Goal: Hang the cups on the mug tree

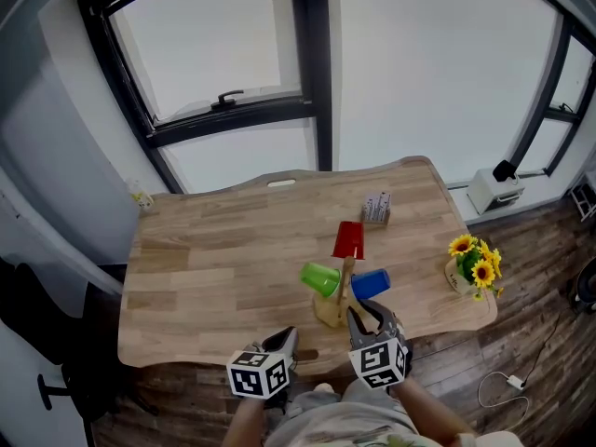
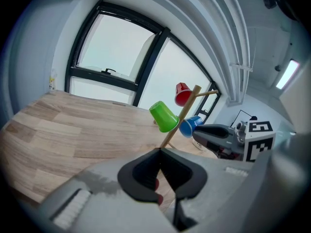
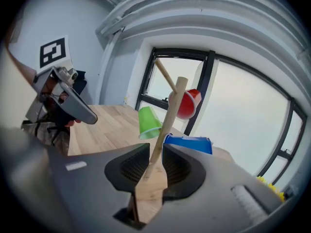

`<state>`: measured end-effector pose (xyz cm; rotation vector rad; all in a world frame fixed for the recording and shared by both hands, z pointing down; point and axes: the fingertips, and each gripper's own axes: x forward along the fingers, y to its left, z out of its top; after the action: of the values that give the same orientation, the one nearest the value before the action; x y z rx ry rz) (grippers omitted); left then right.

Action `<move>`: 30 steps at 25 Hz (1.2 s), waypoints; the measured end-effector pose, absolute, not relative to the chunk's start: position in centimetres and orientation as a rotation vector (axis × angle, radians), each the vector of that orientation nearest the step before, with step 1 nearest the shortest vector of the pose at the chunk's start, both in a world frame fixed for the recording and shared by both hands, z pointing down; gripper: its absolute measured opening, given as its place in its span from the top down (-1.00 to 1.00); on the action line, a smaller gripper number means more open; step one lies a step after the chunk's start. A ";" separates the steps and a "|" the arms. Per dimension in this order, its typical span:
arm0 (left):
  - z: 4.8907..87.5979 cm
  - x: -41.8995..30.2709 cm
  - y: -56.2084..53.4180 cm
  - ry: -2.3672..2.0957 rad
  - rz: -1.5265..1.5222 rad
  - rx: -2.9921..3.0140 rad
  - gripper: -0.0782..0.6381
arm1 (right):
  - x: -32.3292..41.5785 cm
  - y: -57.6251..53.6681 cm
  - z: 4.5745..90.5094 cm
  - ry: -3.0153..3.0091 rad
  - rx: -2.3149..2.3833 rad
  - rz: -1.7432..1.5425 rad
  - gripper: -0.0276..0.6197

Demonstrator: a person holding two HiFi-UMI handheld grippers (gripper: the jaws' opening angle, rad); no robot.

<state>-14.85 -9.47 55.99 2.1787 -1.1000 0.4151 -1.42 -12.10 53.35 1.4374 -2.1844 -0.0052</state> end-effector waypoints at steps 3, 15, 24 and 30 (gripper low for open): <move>54.5 -14.0 -10.0 -1.111 0.395 2.214 0.77 | -1.1 -11.8 52.1 -2.264 1.441 0.086 0.65; 49.5 -9.9 -10.4 -1.159 0.308 2.312 0.77 | 0.6 -10.9 45.9 -2.511 1.442 0.255 0.91; 47.8 -7.3 -10.5 -1.211 0.312 2.415 0.77 | 0.7 -9.8 45.9 -2.519 1.356 0.251 0.92; 48.0 -6.2 -10.0 -1.218 0.340 2.424 0.77 | 0.4 -9.2 46.0 -2.528 1.307 0.245 0.92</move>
<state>-6.21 -10.01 47.98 2.4240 -1.2178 0.3404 0.38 -9.17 45.97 1.3066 -2.5282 0.2447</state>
